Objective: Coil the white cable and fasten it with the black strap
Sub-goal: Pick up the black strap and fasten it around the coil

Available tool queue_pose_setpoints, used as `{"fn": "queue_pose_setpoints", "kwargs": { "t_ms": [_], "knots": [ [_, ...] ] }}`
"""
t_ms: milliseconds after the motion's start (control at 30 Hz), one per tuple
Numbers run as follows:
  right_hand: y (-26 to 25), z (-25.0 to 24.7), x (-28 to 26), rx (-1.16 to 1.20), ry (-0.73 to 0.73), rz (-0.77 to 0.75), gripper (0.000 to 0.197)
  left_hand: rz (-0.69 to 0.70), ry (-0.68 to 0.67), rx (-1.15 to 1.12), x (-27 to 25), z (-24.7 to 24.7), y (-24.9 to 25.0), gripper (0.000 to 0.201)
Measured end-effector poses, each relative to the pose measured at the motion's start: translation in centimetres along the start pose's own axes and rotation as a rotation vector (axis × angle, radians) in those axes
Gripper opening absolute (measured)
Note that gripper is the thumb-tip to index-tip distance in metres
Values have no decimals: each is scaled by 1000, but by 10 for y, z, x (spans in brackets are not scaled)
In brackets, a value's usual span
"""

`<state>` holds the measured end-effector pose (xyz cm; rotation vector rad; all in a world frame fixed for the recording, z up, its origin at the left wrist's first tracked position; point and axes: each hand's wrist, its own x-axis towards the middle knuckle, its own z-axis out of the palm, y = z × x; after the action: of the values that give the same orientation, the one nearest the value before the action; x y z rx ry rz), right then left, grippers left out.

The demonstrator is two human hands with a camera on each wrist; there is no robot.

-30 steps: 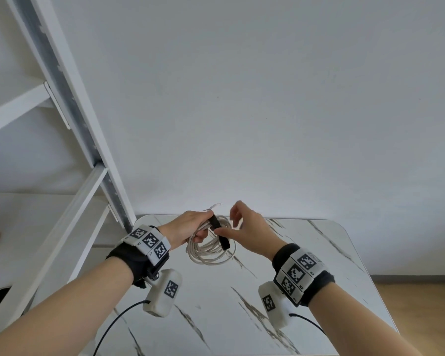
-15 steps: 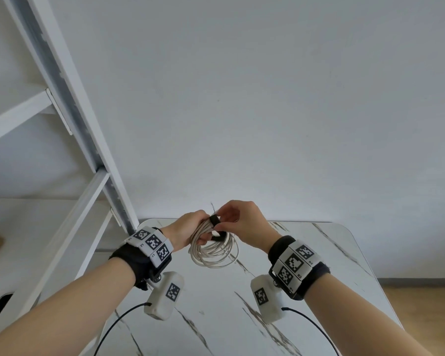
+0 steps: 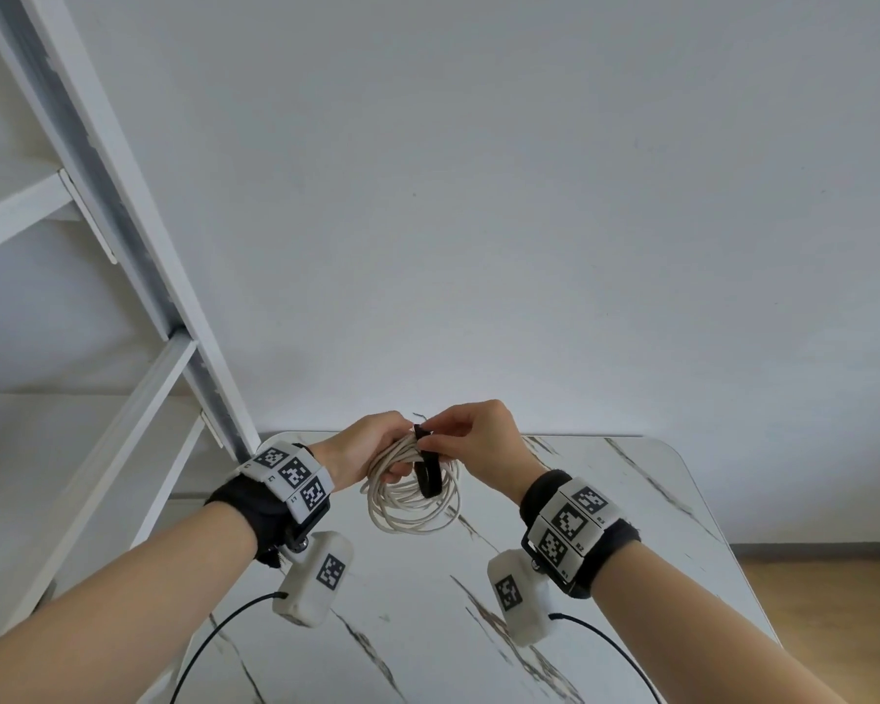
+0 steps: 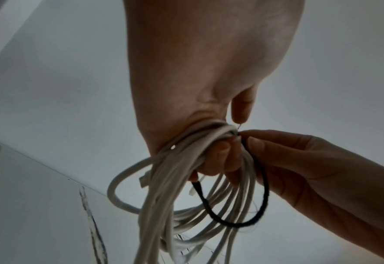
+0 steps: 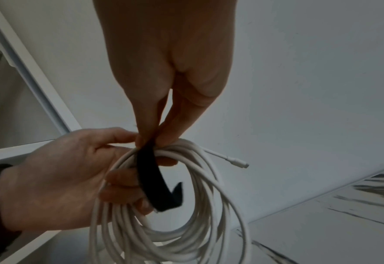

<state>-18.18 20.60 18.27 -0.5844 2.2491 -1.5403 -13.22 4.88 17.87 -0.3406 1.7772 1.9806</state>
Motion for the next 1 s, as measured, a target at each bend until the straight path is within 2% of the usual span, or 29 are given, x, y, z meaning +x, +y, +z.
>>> {"fn": "queue_pose_setpoints", "kwargs": {
  "t_ms": [133,267,333,433,667,900,1000],
  "knots": [
    [6,-8,3,-155,0,-71,16,9,-27,53,-1,4,0,32],
    [4,-22,2,-173,-189,-75,29,5,8,-8,2,2,0,30],
    [3,-24,1,-163,-223,-83,32,-4,-3,5,2,3,2,33],
    [3,-24,1,-155,-224,-114,32,0,29,29,1,8,3,37],
    [1,-23,-2,-348,-210,-180,40,-1,134,81,1,16,2,36],
    [1,-19,-4,-529,-202,-245,36,59,213,68,-1,17,5,20],
    [0,-18,-5,-587,-227,-268,33,53,196,46,-2,14,6,24]
  ]
}}
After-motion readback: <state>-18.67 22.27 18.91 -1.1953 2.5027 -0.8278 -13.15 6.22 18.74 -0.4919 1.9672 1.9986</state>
